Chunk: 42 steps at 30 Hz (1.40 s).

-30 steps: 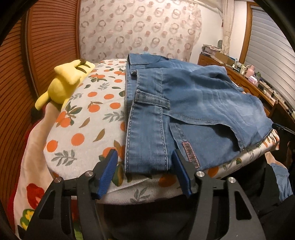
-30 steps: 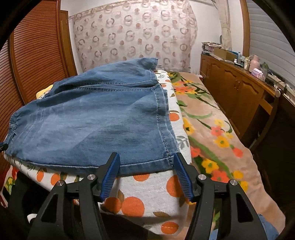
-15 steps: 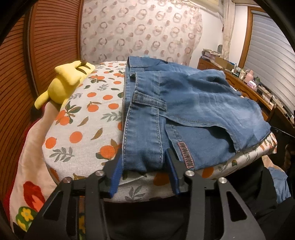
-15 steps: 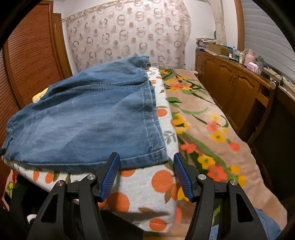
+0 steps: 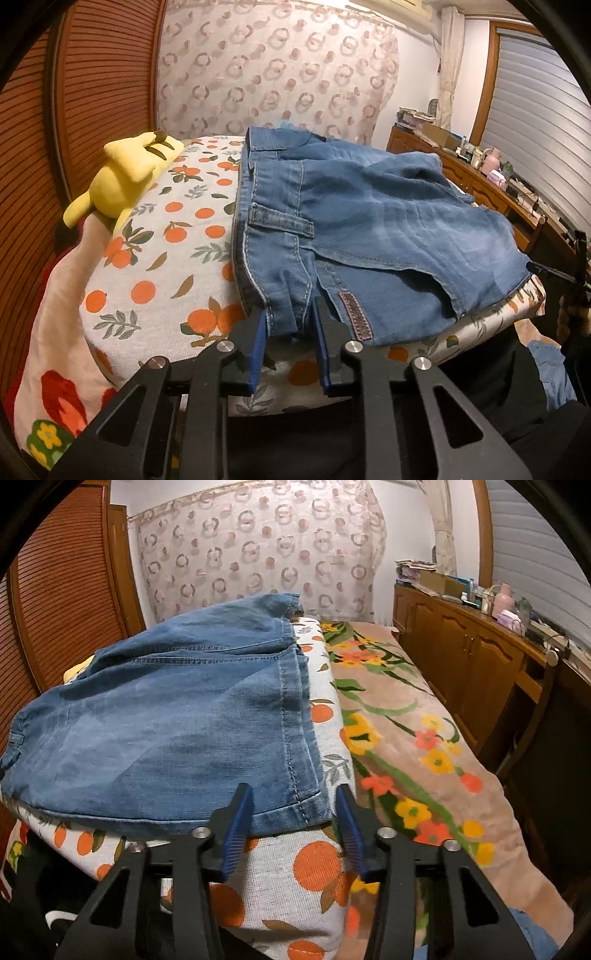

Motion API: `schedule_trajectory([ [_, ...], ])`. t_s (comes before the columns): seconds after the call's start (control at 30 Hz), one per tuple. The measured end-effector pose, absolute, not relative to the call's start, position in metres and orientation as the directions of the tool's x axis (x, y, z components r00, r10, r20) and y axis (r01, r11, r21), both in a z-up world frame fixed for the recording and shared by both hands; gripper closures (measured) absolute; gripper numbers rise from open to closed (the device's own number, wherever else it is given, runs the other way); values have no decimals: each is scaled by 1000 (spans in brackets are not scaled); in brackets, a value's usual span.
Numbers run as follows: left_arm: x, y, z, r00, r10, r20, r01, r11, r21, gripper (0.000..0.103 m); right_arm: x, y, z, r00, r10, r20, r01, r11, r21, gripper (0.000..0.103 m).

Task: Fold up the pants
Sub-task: 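Smooth the folded jeans edge with both grippers while pressing it flat, then grasp the jeans waistband with both grippers and lift it up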

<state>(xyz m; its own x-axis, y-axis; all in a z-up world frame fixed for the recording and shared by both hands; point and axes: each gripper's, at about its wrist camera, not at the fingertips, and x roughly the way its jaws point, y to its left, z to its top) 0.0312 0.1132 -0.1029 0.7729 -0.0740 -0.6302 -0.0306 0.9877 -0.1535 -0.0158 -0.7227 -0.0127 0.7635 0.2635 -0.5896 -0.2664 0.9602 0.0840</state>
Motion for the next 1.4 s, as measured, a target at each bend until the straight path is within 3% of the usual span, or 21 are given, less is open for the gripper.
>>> schedule_trajectory([
  [0.13, 32, 112, -102, 778, -72, -624, -27, 989, -148, 80, -15, -727, -13, 757, 288, -586, -287, 953, 98, 78],
  [0.3, 32, 110, -90, 791, -80, -607, -20, 988, -156, 87, -22, -731, -8, 761, 315, -567, -297, 946, 127, 87],
  [0.93, -28, 104, 3, 840, -127, -527, 49, 986, -160, 91, -137, -792, 75, 821, 395, -412, -365, 918, 153, 90],
  [1.4, 98, 121, 23, 861, -92, -501, 34, 992, -124, 91, -7, -735, 88, 864, 364, -347, -371, 927, 50, 91],
])
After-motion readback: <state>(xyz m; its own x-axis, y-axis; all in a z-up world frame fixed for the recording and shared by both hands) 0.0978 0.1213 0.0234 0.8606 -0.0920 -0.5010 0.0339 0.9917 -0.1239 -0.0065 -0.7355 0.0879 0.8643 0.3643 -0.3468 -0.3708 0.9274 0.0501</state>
